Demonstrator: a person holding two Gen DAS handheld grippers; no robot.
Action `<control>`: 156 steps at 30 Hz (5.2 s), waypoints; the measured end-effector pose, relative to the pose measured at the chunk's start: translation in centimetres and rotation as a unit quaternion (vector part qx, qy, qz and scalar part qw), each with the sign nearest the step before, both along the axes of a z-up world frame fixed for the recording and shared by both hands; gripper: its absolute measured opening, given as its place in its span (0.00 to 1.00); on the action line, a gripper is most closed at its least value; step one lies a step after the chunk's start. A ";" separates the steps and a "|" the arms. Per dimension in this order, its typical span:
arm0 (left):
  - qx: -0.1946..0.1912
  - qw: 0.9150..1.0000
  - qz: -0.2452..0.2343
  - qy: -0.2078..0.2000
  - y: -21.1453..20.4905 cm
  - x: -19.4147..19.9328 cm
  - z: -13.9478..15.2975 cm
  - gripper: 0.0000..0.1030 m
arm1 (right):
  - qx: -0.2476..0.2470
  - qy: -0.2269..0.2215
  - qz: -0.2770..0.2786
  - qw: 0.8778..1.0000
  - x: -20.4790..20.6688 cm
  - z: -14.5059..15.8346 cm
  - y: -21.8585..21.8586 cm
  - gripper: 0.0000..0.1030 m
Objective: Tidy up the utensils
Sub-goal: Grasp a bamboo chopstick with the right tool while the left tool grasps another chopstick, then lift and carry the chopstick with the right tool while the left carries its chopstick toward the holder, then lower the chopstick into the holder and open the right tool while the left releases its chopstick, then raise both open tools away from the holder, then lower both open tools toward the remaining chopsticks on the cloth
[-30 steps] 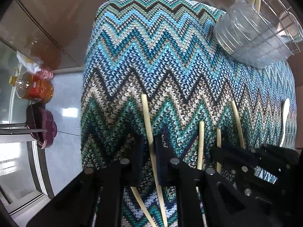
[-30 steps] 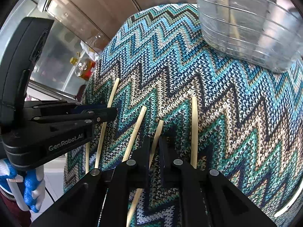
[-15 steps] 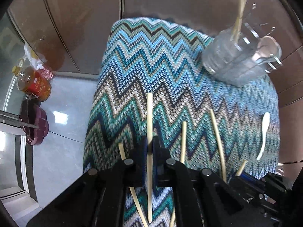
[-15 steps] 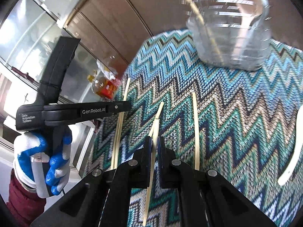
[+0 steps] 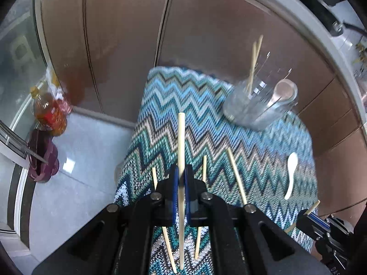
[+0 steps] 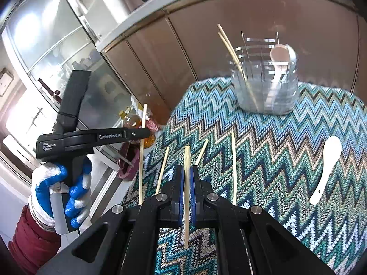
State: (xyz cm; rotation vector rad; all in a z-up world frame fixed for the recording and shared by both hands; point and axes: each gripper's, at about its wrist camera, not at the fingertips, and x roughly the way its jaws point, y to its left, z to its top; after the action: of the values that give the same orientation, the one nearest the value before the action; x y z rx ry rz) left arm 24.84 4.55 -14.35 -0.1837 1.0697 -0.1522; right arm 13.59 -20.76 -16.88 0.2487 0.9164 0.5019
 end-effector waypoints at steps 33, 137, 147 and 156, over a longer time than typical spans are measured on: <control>-0.081 0.958 0.033 -0.274 -2.5 -1.3 13.9 0.04 | -0.001 -0.220 -0.051 0.974 1.4 13.2 -3.4 0.05; 0.083 0.895 0.131 -0.419 -0.6 -23.7 15.8 0.57 | -0.075 -0.427 -0.232 0.871 -20.7 13.0 -6.9 1.00; 0.072 0.900 0.140 -0.407 1.2 -23.1 15.3 0.57 | -0.072 -0.409 -0.199 0.888 -20.0 12.1 -6.0 1.00; 0.054 0.944 0.107 -0.308 2.0 -18.0 10.8 0.57 | -0.086 -0.355 -0.176 0.914 -16.8 9.5 -5.4 0.94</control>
State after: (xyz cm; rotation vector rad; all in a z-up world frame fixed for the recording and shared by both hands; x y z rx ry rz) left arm 6.85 6.58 -3.59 -0.1381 0.4260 0.0463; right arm -3.25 -26.17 -7.36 0.0535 0.1884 0.1442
